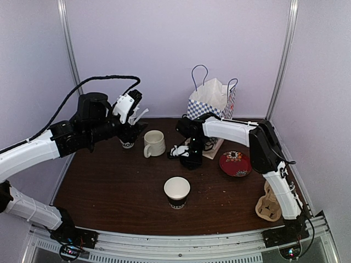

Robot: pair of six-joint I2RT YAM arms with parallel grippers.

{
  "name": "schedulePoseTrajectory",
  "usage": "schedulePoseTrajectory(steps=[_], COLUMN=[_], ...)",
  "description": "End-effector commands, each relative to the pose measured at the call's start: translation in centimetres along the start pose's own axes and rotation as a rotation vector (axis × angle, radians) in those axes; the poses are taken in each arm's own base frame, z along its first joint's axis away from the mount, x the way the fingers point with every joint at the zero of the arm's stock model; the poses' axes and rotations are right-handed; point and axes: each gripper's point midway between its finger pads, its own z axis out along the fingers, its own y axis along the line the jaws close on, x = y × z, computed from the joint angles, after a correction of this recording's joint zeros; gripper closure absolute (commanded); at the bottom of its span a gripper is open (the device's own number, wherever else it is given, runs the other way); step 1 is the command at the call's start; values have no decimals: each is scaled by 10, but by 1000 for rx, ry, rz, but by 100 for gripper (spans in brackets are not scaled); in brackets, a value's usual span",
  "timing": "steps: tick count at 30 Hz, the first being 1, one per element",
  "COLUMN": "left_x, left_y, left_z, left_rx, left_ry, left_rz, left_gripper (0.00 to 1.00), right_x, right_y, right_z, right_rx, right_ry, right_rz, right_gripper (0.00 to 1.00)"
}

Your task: Pack the takeout coffee

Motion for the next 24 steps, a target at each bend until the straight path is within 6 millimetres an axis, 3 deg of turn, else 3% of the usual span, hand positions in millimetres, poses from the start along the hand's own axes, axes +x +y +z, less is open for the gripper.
schedulePoseTrajectory(steps=[1, 4, 8, 12, 18, 21, 22, 24], left_x=[-12, -11, -11, -12, -23, -38, -41, -47], left_y=[2, 1, 5, 2, -10, -38, -46, -53], left_z=[-3, -3, -1, 0, -5, -23, -32, -47], left_rx=[3, 3, -19, -14, 53, 206, 240, 259], left_ry=[-42, -40, -45, -77, -169, -336, -414, -543], left_rz=[-4, -1, 7, 33, 24, 89, 111, 132], left_gripper=[27, 27, 28, 28, 28, 29, 24, 20], right_x=[-5, -15, -33, -51, -74, -77, -76, -75], right_y=[-3, 3, 12, 30, 75, 104, 113, 128], right_z=[-4, -26, -72, -134, -231, -287, -309, -333], right_rx=[34, 13, -24, -110, -352, -567, -626, -741], right_ry=[2, -57, -177, -353, -662, -852, -917, -998], right_rz=[12, 47, 103, 145, 170, 136, 120, 106], right_gripper=[80, 85, 88, 91, 91, 90, 89, 89])
